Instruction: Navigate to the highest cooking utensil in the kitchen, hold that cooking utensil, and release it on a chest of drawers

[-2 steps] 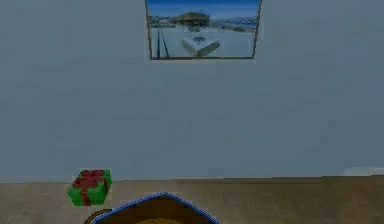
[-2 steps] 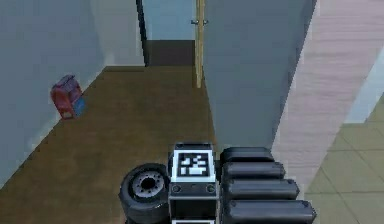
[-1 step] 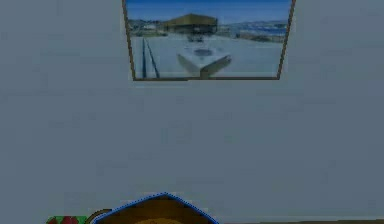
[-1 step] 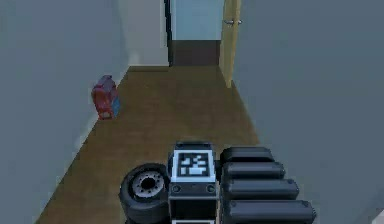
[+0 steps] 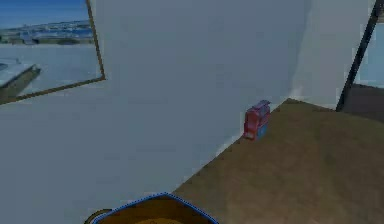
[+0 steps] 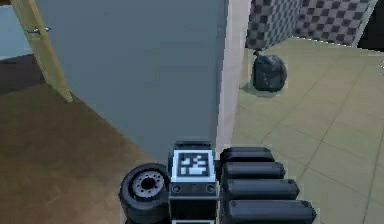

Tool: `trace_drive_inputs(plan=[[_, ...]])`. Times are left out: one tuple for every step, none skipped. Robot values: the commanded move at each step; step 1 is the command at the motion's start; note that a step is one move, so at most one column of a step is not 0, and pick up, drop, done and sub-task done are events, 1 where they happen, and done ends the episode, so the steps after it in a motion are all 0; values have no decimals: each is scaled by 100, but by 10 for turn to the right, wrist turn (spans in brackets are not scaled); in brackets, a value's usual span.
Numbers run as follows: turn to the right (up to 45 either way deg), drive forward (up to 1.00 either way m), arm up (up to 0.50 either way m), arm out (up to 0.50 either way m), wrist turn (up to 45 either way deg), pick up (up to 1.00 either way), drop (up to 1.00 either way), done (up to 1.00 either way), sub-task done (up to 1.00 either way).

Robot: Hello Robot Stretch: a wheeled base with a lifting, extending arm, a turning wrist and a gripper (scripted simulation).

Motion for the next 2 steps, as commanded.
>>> trace_drive_inputs(plan=[[420, 0, 0, 0, 0, 0, 0, 0, 0], [0, 100, 0, 0, 0, 0, 0, 0, 0]])
